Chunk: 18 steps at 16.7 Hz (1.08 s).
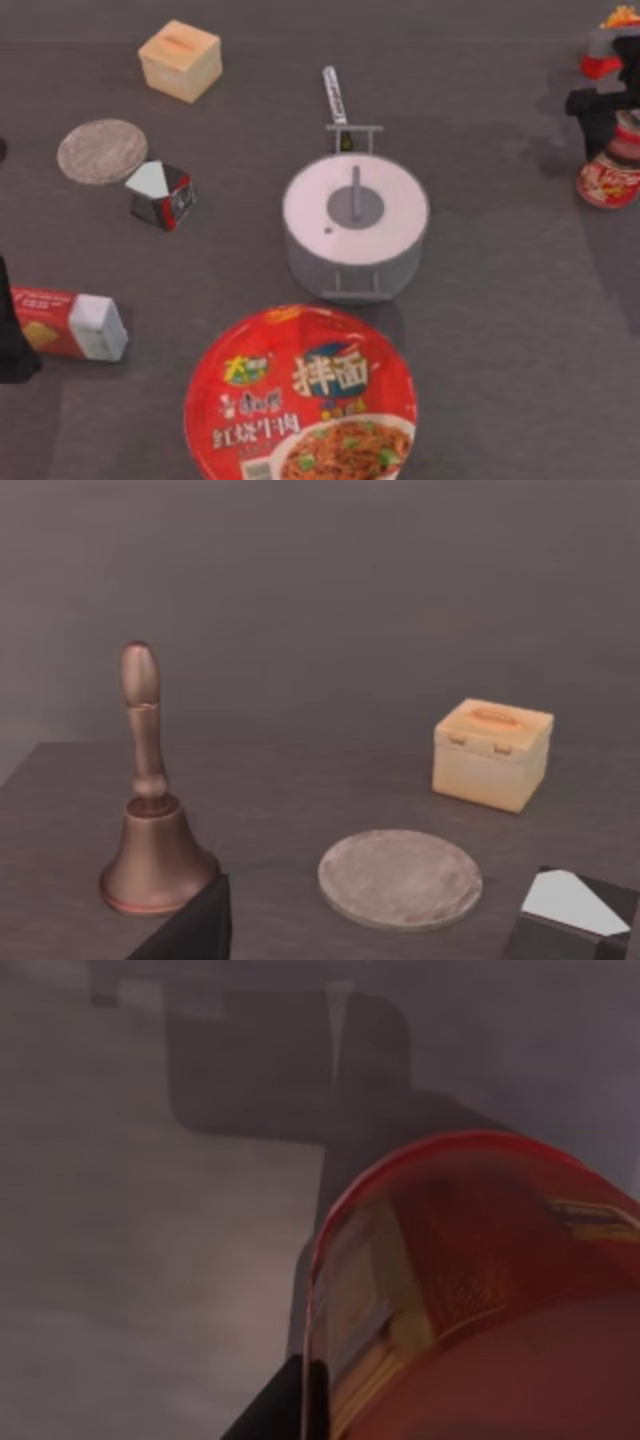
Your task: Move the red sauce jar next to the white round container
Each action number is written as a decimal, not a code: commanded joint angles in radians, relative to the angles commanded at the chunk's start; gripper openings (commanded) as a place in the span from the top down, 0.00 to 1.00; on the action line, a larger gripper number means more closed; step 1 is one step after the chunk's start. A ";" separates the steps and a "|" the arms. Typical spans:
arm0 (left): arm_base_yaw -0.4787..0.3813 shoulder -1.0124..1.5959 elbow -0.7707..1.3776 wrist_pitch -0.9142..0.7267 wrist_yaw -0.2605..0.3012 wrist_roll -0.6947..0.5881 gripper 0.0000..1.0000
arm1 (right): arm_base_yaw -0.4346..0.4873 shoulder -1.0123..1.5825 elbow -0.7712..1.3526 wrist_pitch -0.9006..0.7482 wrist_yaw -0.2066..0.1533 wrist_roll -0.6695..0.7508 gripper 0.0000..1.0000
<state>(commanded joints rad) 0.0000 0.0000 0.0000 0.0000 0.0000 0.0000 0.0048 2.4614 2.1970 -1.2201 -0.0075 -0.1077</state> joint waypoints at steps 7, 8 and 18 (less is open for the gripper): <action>0.000 0.000 0.000 0.000 0.000 0.000 0.00 | 0.008 -0.294 -0.227 -0.051 -0.002 0.003 1.00; 0.000 0.000 0.000 0.000 0.000 0.000 0.00 | 0.011 -0.350 -0.270 -0.062 -0.003 0.003 1.00; 0.000 0.000 0.000 0.000 0.000 0.000 0.00 | 0.024 -0.466 -0.378 -0.086 -0.003 0.020 1.00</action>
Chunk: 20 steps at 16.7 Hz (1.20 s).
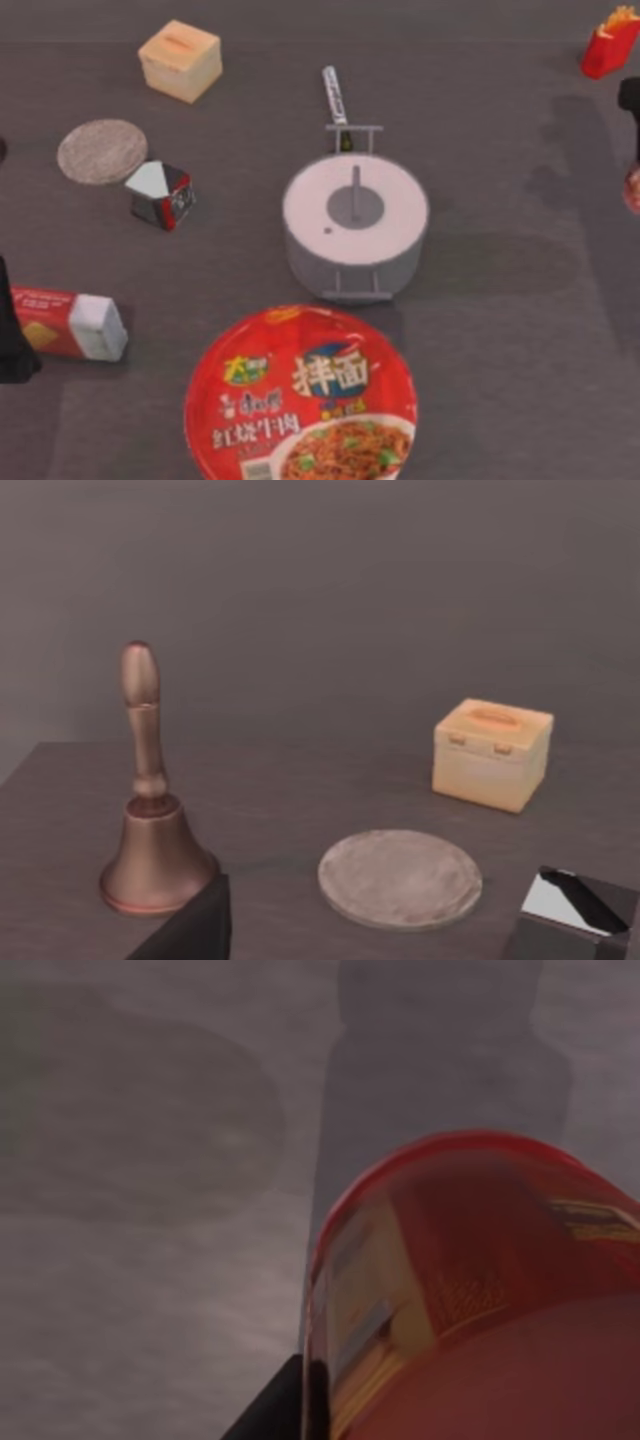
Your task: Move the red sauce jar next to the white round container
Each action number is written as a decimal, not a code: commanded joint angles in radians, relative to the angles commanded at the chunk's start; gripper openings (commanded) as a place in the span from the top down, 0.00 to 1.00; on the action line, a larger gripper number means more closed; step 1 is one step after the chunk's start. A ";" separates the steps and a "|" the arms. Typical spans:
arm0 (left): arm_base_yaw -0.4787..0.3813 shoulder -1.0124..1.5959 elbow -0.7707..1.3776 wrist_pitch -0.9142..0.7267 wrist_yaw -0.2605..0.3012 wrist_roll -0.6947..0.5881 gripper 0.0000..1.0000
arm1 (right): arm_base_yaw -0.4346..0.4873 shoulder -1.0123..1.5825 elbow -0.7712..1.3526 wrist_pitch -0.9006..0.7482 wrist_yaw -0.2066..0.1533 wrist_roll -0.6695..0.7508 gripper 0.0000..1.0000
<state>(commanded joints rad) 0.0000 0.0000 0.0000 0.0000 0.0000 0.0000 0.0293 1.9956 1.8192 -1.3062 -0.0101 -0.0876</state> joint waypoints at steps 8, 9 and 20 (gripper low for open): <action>0.000 0.000 0.000 0.000 0.000 0.000 0.00 | 0.218 0.100 -0.012 0.114 0.035 0.334 1.00; 0.000 0.000 0.000 0.000 0.000 0.000 0.00 | 0.240 0.108 -0.014 0.127 0.039 0.361 1.00; 0.000 0.000 0.000 0.000 0.000 0.000 0.00 | 0.257 0.145 -0.122 0.283 0.042 0.385 1.00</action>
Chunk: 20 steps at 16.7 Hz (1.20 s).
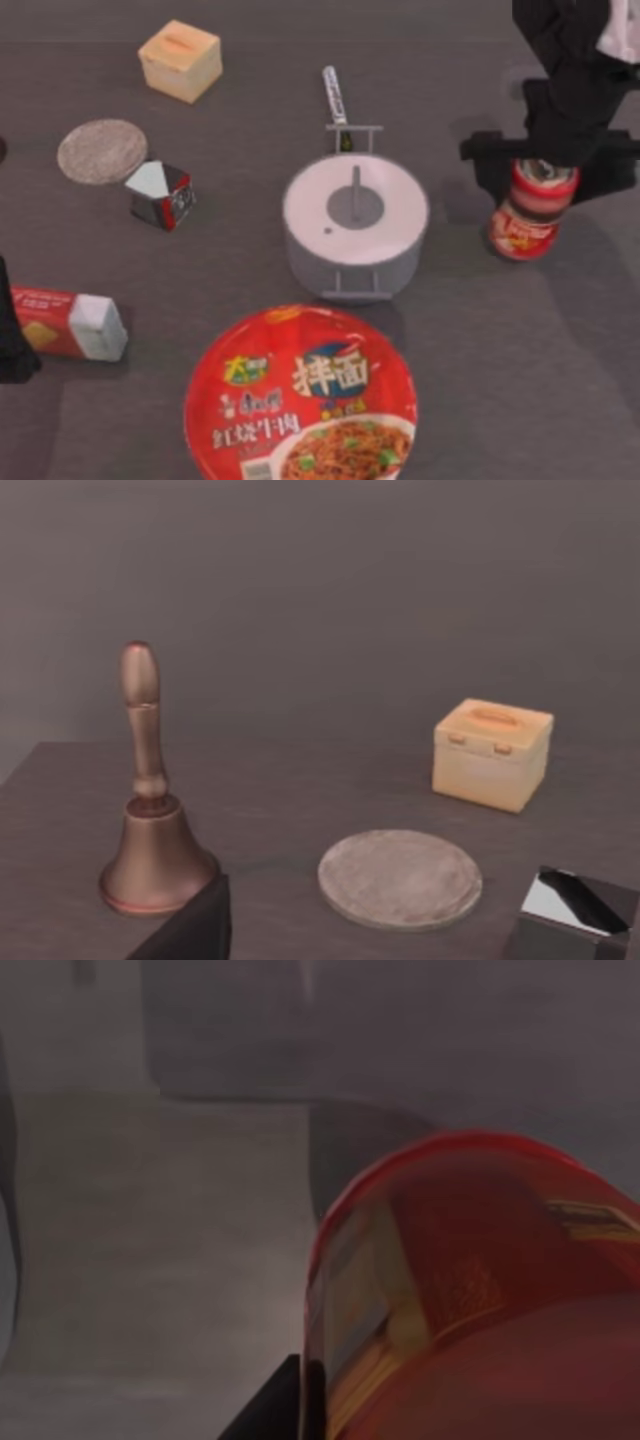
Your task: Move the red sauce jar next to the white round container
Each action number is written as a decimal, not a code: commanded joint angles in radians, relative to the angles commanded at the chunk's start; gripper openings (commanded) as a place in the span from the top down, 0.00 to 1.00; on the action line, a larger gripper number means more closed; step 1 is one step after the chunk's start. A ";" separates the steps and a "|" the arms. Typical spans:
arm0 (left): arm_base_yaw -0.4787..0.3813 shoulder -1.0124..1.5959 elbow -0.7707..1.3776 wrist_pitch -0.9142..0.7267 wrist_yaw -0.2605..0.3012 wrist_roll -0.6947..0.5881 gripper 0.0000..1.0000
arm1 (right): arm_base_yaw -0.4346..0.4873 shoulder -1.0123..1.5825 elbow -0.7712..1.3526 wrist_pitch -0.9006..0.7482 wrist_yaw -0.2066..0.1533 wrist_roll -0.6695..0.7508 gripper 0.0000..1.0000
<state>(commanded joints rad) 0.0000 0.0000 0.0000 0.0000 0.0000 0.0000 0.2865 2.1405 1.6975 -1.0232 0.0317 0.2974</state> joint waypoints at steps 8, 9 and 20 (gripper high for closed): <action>0.000 0.000 0.000 0.000 0.000 0.000 0.00 | 0.002 0.012 -0.028 0.031 0.000 -0.001 0.77; 0.000 0.000 0.000 0.000 0.000 0.000 0.00 | 0.002 0.012 -0.028 0.031 0.000 -0.001 0.70; 0.000 0.000 0.000 0.000 0.000 0.000 0.00 | 0.002 0.012 -0.028 0.031 0.000 -0.001 0.00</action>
